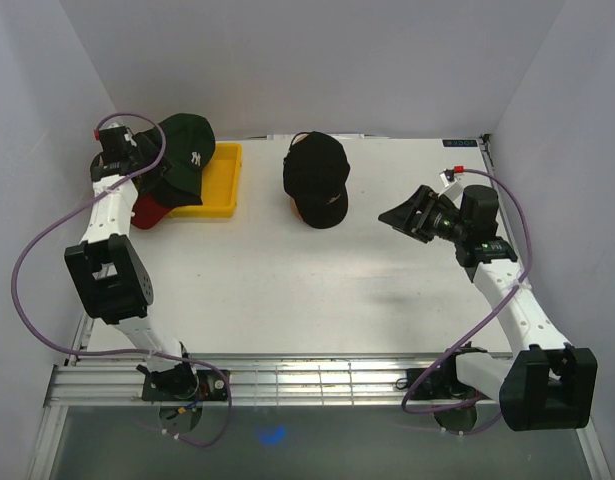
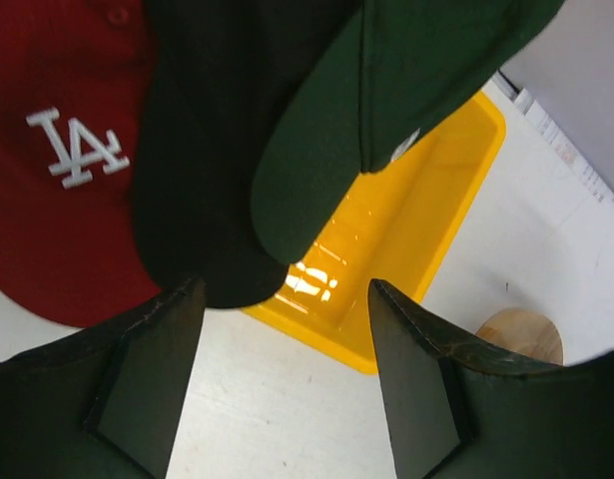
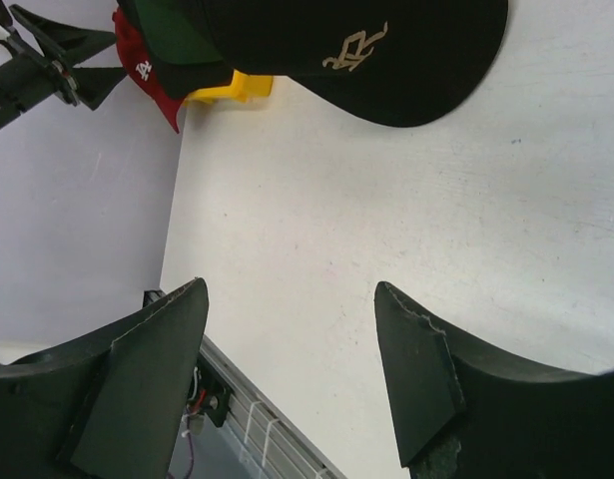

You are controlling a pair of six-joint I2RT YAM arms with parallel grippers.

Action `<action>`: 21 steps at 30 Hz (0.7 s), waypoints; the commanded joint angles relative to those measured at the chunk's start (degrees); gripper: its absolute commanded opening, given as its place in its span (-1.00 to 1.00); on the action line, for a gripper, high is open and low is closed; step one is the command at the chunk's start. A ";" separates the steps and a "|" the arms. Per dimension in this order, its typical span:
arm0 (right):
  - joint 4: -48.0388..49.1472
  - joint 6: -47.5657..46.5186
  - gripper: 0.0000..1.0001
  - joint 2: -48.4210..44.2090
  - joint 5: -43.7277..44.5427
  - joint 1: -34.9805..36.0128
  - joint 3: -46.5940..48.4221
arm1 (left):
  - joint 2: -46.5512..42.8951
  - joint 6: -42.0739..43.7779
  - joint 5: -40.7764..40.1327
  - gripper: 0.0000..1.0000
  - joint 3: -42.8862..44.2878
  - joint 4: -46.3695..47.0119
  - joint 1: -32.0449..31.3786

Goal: Stack the hats

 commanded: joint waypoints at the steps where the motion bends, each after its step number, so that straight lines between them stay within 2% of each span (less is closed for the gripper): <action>1: -1.63 -3.52 0.47 -1.76 -1.54 0.17 -0.25 | 0.60 -0.38 8.24 0.53 -1.40 11.09 1.73; 8: -0.75 -4.13 0.48 -1.32 -1.98 0.17 -0.87 | 5.61 0.23 9.83 0.54 -0.80 15.49 2.34; 21: 0.13 -4.40 0.48 0.61 -1.54 0.17 -0.61 | 7.81 -2.23 13.69 0.51 -7.21 24.89 2.52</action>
